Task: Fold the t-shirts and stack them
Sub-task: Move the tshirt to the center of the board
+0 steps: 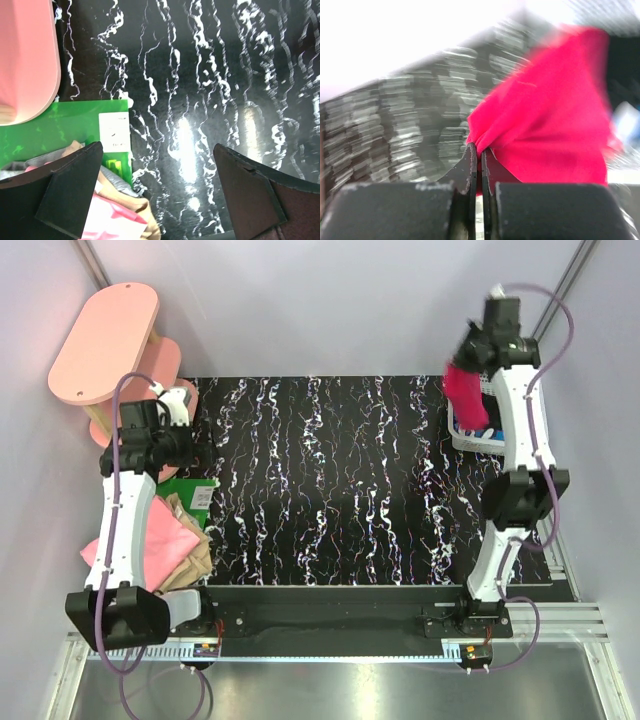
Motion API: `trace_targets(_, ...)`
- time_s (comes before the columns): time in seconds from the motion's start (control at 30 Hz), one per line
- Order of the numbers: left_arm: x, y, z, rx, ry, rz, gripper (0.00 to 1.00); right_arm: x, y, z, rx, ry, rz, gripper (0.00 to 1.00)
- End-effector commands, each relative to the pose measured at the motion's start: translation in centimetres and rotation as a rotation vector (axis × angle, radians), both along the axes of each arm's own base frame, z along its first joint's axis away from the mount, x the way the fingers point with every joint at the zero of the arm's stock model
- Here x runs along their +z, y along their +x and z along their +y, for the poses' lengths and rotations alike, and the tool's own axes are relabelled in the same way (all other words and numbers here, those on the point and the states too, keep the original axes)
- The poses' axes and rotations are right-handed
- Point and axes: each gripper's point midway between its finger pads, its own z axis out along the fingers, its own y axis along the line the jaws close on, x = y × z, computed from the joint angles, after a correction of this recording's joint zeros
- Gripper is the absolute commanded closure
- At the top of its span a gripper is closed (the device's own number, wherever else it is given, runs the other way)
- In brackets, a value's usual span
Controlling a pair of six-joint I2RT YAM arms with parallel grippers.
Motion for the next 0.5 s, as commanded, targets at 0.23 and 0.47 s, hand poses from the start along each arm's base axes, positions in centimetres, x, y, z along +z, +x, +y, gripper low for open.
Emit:
trace_targets(0.23,5.0,-0.6,-1.1,-0.046,-0.135,-0.132,0.01,16.4,-18.7,26.1,0.713,0.027,-0.308,1.0)
trace_targets(0.47,5.5,-2.0,-1.4,-0.055,-0.132,-0.147,0.01,8.5,-19.1,26.7,0.685,-0.041,-0.159,1.0)
